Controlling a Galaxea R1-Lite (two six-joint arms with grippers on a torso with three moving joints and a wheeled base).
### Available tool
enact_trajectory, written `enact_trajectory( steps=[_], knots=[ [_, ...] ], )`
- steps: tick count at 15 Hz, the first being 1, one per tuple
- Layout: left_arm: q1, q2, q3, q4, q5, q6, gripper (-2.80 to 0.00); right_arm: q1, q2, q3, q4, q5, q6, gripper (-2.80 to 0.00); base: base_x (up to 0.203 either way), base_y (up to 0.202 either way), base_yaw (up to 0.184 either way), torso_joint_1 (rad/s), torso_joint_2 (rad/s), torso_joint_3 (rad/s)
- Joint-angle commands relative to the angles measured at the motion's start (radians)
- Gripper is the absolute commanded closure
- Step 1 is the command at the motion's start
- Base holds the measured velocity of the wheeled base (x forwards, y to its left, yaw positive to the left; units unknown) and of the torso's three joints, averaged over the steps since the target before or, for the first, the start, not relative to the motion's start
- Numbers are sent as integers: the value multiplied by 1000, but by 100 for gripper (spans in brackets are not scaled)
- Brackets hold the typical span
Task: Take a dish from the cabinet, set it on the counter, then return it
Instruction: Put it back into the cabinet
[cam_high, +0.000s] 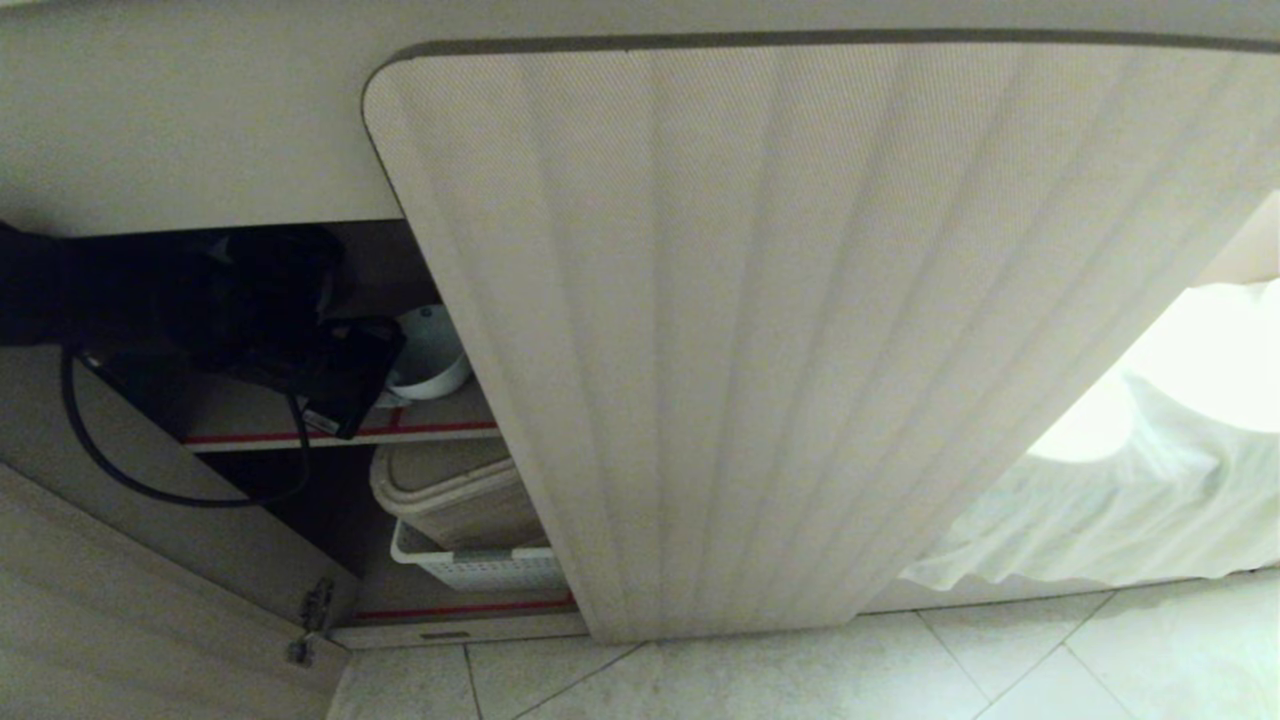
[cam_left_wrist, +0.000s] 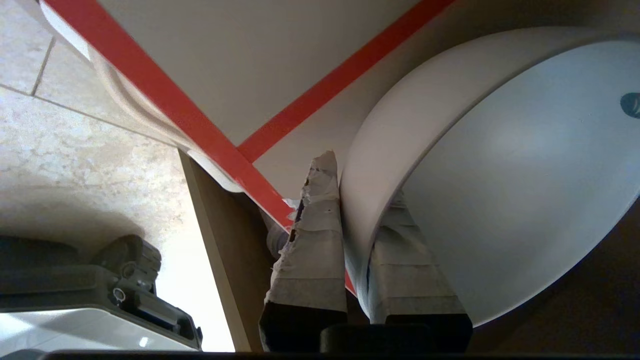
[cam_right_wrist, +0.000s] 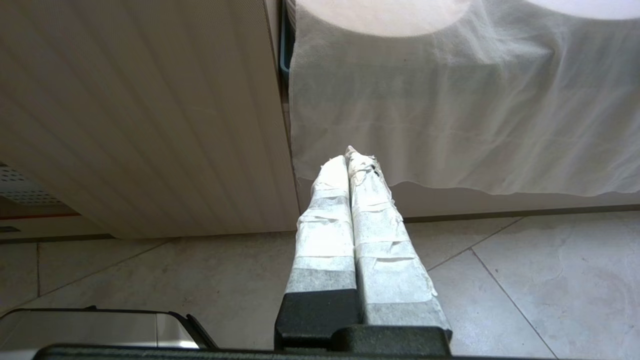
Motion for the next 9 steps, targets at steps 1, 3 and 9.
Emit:
enact_trajectory(
  steps=[1,3,9],
  knots=[
    [-2,-24,5,0,6,-9,0,-1,0,0,0,0,1,0,0,0,0,0,0,0],
    [-2,-41,12,0,7,-13,0,-1,0,0,0,0,1,0,0,0,0,0,0,0],
    [-11,-116,145,-14,51,-17,0,-1,0,0,0,0,1,0,0,0,0,0,0,0]
  ],
)
